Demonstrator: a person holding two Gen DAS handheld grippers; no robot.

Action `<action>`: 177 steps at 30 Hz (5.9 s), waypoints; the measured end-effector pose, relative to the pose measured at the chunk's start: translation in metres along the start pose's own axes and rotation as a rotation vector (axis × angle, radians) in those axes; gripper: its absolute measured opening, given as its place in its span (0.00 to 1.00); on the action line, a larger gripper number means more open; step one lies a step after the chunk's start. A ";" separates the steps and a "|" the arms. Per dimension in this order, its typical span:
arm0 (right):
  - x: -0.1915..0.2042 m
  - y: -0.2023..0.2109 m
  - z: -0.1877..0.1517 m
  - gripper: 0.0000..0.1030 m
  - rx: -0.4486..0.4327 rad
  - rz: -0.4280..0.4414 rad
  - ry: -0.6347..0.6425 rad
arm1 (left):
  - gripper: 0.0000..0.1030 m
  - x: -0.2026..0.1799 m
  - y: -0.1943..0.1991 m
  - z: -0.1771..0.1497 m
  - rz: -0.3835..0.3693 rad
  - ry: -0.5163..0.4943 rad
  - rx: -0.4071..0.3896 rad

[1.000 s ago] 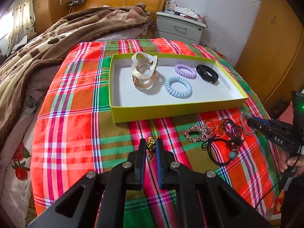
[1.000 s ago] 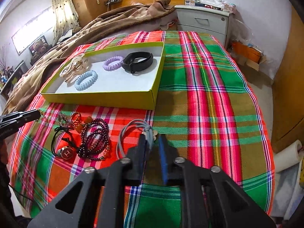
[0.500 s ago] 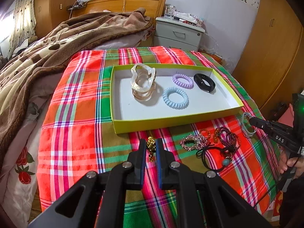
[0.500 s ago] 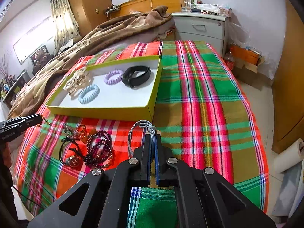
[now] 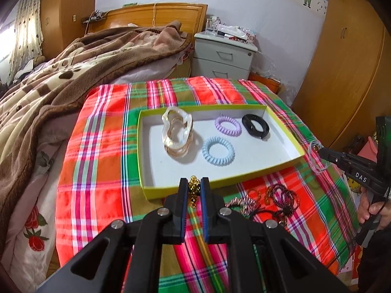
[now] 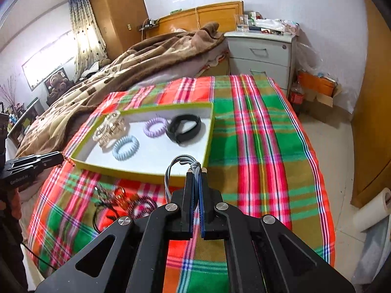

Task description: Organize jewelry

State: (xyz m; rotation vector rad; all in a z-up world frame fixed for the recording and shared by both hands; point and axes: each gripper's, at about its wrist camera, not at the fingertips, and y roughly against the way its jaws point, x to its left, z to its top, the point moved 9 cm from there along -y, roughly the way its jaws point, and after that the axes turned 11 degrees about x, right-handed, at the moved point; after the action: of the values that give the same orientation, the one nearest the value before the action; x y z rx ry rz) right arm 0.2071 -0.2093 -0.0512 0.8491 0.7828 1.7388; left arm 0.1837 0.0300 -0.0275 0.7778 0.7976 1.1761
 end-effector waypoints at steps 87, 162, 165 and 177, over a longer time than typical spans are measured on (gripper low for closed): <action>0.051 -0.063 0.040 0.29 0.084 0.006 0.128 | 0.37 0.002 -0.041 0.010 0.004 0.030 0.057; 0.007 -0.015 -0.048 0.05 0.078 0.030 -0.118 | 0.41 -0.026 -0.054 -0.036 -0.101 -0.008 0.135; -0.010 -0.007 -0.046 0.05 0.050 -0.010 -0.146 | 0.41 -0.035 -0.057 -0.034 -0.106 -0.052 0.148; -0.025 -0.016 -0.057 0.06 0.106 0.044 -0.156 | 0.43 -0.058 -0.075 -0.032 -0.051 -0.211 0.203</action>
State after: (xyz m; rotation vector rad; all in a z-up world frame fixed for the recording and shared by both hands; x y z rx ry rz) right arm 0.1734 -0.2353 -0.0998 1.0675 0.7618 1.6582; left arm 0.1814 -0.0389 -0.1004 1.0257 0.7631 0.9588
